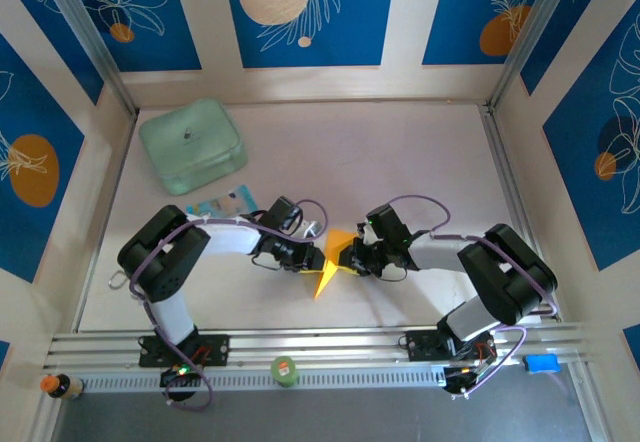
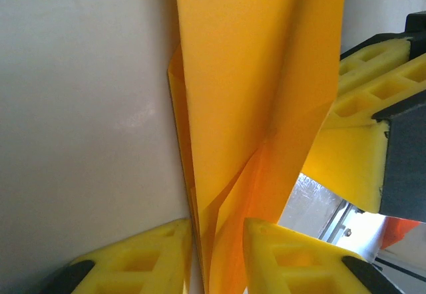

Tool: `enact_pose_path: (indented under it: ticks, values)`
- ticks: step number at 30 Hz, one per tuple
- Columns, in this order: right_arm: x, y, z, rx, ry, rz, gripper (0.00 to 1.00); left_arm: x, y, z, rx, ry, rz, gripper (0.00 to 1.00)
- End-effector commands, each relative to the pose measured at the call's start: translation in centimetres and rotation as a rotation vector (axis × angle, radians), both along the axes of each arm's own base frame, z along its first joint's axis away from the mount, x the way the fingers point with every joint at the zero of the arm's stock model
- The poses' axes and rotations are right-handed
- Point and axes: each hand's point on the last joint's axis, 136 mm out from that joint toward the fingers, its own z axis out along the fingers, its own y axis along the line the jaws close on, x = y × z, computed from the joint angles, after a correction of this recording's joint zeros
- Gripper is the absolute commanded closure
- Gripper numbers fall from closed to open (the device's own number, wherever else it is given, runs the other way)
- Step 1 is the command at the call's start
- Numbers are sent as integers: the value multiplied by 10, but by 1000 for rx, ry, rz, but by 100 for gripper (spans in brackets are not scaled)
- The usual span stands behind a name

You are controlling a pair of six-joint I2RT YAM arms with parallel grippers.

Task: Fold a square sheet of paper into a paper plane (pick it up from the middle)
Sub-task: Move the paper plane to the center of the table.

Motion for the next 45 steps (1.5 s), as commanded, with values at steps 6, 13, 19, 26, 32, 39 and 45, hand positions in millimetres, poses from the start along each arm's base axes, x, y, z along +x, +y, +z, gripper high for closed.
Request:
enact_pose_path:
  ticks: [6,13,19,26,32,39,45]
  values:
    - [-9,0,-5,11,35,11,81,-6,-13,4,-47,2,-43,75]
    - [-9,0,-4,14,34,10,81,-6,-14,3,-43,3,-43,78]
    - [-7,-2,1,14,18,2,81,-3,-13,11,-39,-28,-35,87]
    - [1,-21,15,-45,-62,-78,80,17,22,18,227,-201,45,94]
    - [1,-42,20,-81,-98,-165,78,40,66,40,499,-384,137,97]
    - [0,-46,20,-79,-98,-181,77,47,77,55,581,-459,164,98]
    - [0,-43,20,-69,-91,-173,77,41,75,44,587,-424,155,98]
